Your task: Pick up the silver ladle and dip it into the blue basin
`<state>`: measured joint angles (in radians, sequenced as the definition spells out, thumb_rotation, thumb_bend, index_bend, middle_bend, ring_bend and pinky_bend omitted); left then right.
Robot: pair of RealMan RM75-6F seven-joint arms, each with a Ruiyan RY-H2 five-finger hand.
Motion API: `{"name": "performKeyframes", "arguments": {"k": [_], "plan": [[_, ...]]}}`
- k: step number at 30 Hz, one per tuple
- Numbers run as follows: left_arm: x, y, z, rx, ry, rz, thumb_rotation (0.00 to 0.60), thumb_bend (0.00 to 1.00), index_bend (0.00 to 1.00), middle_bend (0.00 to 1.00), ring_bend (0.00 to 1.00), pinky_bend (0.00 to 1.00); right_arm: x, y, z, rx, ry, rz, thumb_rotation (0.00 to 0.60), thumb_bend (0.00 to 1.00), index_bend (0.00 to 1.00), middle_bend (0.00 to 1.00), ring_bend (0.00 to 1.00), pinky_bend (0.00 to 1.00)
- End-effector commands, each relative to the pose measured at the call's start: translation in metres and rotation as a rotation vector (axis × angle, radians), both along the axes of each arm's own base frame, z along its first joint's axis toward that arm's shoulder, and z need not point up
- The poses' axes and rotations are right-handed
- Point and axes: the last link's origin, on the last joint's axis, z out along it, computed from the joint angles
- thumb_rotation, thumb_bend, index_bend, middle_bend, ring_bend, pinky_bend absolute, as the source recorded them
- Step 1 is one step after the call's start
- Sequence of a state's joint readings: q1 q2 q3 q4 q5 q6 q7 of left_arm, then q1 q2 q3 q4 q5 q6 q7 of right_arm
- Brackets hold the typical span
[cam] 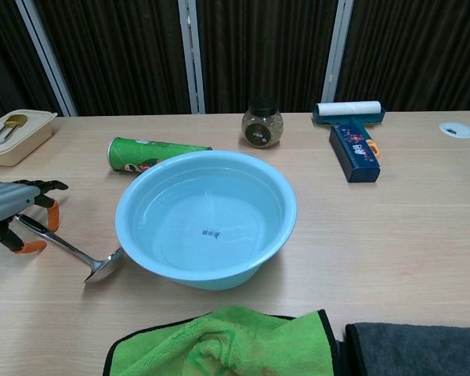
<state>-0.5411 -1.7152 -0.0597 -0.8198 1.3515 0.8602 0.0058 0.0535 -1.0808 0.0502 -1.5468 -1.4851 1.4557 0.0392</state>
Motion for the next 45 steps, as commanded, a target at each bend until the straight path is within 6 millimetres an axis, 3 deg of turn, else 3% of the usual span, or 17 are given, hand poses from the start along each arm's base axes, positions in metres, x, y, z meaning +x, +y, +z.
{"name": "performKeyframes", "arguments": {"k": [1,5,12,19,23,27,36,45], "plan": [[-0.001,0.001,0.0,0.001,0.002,0.002,0.6,0.33,0.46,0.0,0.0,0.0,0.0,0.0,0.0,0.001,0.002,0.001,0.6,0.08,0.05,0.0,0.0,0.0],[-0.001,0.0,0.001,0.004,0.001,-0.002,0.6,0.34,0.53,0.0,0.0,0.0,0.0,-0.001,-0.001,0.005,0.005,0.0,0.6,0.08,0.05,0.0,0.0,0.0],[-0.002,-0.005,0.006,0.006,-0.012,-0.005,0.6,0.53,0.64,0.0,0.0,0.0,0.002,-0.001,-0.002,0.005,0.004,0.008,0.6,0.08,0.05,0.0,0.0,0.0],[-0.004,-0.019,0.013,-0.028,-0.058,0.011,0.6,0.61,0.66,0.0,0.0,0.0,0.003,0.0,-0.003,0.009,0.0,0.013,0.6,0.08,0.05,0.0,0.0,0.0],[-0.002,-0.038,0.023,-0.071,-0.1,0.001,0.6,0.61,0.67,0.0,0.0,0.0,0.005,0.001,-0.003,0.011,-0.003,0.022,0.6,0.08,0.05,0.0,0.0,0.0],[0.004,-0.08,0.044,-0.092,-0.167,-0.044,0.6,0.61,0.68,0.0,0.0,0.0,0.008,0.006,-0.003,0.009,-0.008,0.041,0.6,0.08,0.05,0.0,0.0,0.0],[0.016,-0.126,0.091,-0.063,-0.263,-0.101,0.6,0.62,0.71,0.0,0.0,0.0,0.012,0.014,-0.002,0.012,-0.018,0.067,0.6,0.08,0.05,0.0,0.0,0.0],[0.037,-0.151,0.125,-0.032,-0.35,-0.183,0.6,0.62,0.73,0.0,0.0,0.0,0.016,0.02,0.0,0.011,-0.031,0.092,0.6,0.08,0.05,0.0,0.0,0.0]]}}
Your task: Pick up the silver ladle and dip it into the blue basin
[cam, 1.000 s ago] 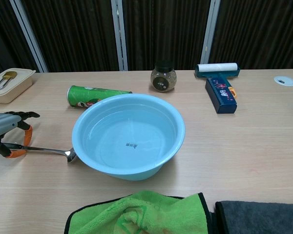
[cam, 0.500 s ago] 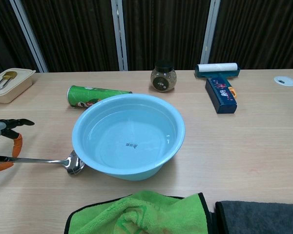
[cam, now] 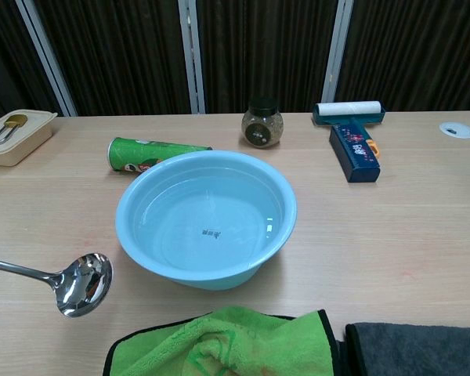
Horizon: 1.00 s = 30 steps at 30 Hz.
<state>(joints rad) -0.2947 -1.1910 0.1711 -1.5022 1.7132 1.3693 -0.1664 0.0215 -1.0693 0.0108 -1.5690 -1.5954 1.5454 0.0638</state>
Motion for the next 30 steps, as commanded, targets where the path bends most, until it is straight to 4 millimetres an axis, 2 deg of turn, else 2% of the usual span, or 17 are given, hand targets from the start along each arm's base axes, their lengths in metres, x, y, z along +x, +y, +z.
{"name": "performKeyframes", "arguments": {"k": [1,11,13,14,21,30], "plan": [[0.005,-0.008,0.008,-0.007,-0.041,-0.002,0.6,0.62,0.73,0.0,0.0,0.0,0.001,0.002,0.0,0.001,-0.003,0.006,0.6,0.08,0.05,0.0,0.0,0.0],[0.025,0.002,0.011,0.0,-0.123,-0.05,0.6,0.62,0.74,0.0,0.0,0.0,0.002,0.003,0.0,0.008,-0.004,0.014,0.6,0.08,0.05,0.0,0.0,0.0],[0.029,0.015,0.012,0.032,-0.132,-0.055,0.6,0.62,0.74,0.0,0.0,0.0,0.001,0.003,-0.001,0.011,-0.003,0.012,0.6,0.08,0.05,0.0,0.0,0.0],[0.03,0.028,0.013,0.065,-0.125,-0.052,0.6,0.62,0.74,0.0,0.0,0.0,0.0,0.005,-0.001,0.015,-0.002,0.005,0.6,0.08,0.05,0.0,0.0,0.0],[0.036,0.069,0.006,0.096,-0.157,-0.012,0.6,0.63,0.75,0.0,0.0,0.0,-0.003,0.002,0.0,0.007,0.001,-0.014,0.6,0.08,0.05,0.0,0.0,0.0],[0.048,0.116,-0.027,0.089,-0.2,0.027,0.6,0.65,0.76,0.0,0.0,0.0,-0.009,-0.007,0.0,0.011,0.002,-0.049,0.6,0.08,0.05,0.0,0.0,0.0]]}}
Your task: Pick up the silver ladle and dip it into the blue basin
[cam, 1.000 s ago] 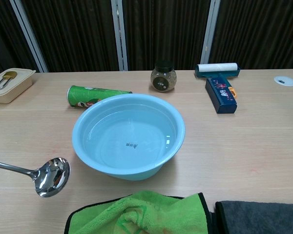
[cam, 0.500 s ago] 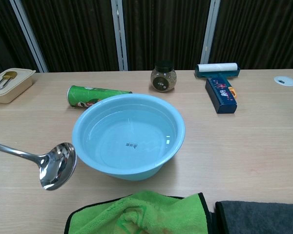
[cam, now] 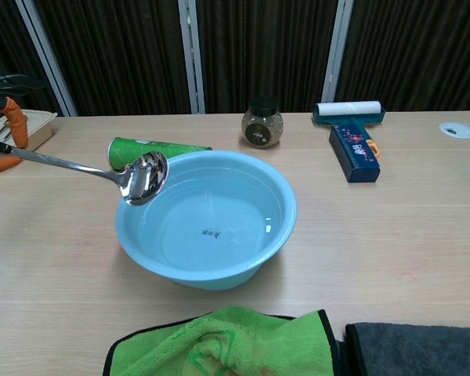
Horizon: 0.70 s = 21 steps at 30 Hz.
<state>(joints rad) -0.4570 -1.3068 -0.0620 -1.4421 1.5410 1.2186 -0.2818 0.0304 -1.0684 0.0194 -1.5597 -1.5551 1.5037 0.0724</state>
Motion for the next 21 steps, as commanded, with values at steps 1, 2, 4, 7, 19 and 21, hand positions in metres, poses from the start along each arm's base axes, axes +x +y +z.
{"name": "performKeyframes", "arguments": {"k": [1,2,4,7,19,21], "plan": [[0.006,0.02,-0.016,-0.004,0.002,0.009,0.6,0.65,0.76,0.0,0.0,0.0,-0.002,-0.003,0.0,0.002,0.0,-0.009,0.6,0.08,0.05,0.0,0.0,0.0],[0.007,0.024,-0.021,-0.004,0.012,0.01,0.6,0.65,0.76,0.0,0.0,0.0,-0.002,-0.003,0.001,0.001,-0.001,-0.011,0.6,0.08,0.05,0.0,0.0,0.0],[0.012,0.033,-0.034,-0.011,0.026,0.013,0.6,0.65,0.76,0.0,0.0,0.0,-0.003,-0.004,0.003,-0.006,-0.008,-0.017,0.6,0.08,0.05,0.0,0.0,0.0],[0.021,0.043,-0.051,-0.024,0.041,0.005,0.6,0.65,0.76,0.0,0.0,0.0,-0.004,-0.004,0.006,-0.014,-0.017,-0.016,0.6,0.08,0.05,0.0,0.0,0.0],[0.05,0.057,-0.08,-0.03,0.072,-0.039,0.6,0.65,0.76,0.0,0.0,0.0,-0.006,-0.003,0.013,-0.013,-0.044,-0.007,0.6,0.08,0.05,0.0,0.0,0.0],[0.054,0.057,-0.084,-0.034,0.085,-0.045,0.6,0.65,0.76,0.0,0.0,0.0,-0.007,-0.001,0.017,-0.023,-0.052,-0.007,0.6,0.08,0.05,0.0,0.0,0.0]]}}
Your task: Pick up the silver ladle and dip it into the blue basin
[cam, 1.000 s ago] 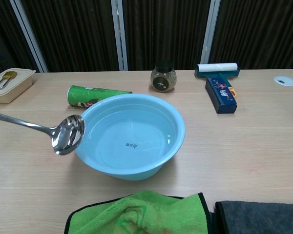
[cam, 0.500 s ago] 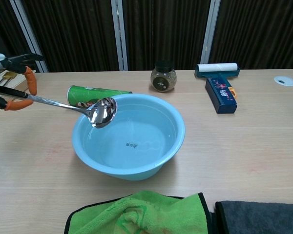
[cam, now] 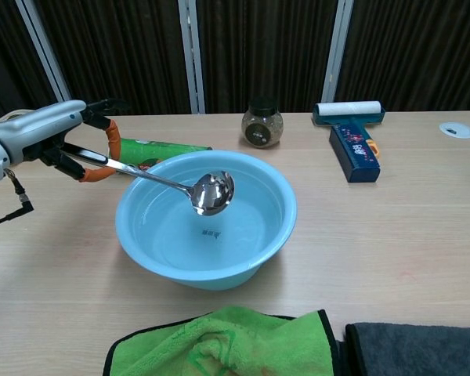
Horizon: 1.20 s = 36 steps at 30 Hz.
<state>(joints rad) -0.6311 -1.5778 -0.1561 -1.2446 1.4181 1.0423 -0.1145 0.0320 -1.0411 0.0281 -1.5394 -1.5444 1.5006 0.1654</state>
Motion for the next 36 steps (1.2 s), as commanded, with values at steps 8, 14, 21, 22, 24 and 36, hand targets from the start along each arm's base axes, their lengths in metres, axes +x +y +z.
{"name": "performKeyframes", "arguments": {"k": [8,14,21,22,24,36], "plan": [[0.014,0.001,-0.019,-0.03,0.061,-0.017,0.6,0.65,0.76,0.0,0.0,0.0,-0.001,0.006,0.01,-0.027,-0.018,0.015,0.6,0.08,0.05,0.0,0.0,0.0],[0.014,-0.001,-0.026,-0.042,0.081,-0.016,0.6,0.65,0.76,0.0,0.0,0.0,-0.002,0.008,0.013,-0.033,-0.025,0.018,0.6,0.08,0.05,0.0,0.0,0.0],[0.013,-0.003,-0.029,-0.051,0.102,-0.016,0.6,0.65,0.76,0.0,0.0,0.0,-0.002,0.008,0.013,-0.034,-0.024,0.021,0.6,0.08,0.05,0.0,0.0,0.0],[0.013,-0.003,-0.029,-0.051,0.101,-0.016,0.6,0.65,0.76,0.0,0.0,0.0,-0.002,0.008,0.013,-0.034,-0.024,0.021,0.6,0.08,0.05,0.0,0.0,0.0],[0.013,-0.004,-0.028,-0.049,0.1,-0.017,0.6,0.65,0.76,0.0,0.0,0.0,-0.002,0.008,0.013,-0.034,-0.024,0.021,0.6,0.08,0.05,0.0,0.0,0.0],[0.018,-0.014,-0.01,-0.061,0.06,-0.016,0.6,0.65,0.76,0.0,0.0,0.0,-0.001,0.009,0.011,-0.034,-0.018,0.021,0.6,0.08,0.05,0.0,0.0,0.0]]}}
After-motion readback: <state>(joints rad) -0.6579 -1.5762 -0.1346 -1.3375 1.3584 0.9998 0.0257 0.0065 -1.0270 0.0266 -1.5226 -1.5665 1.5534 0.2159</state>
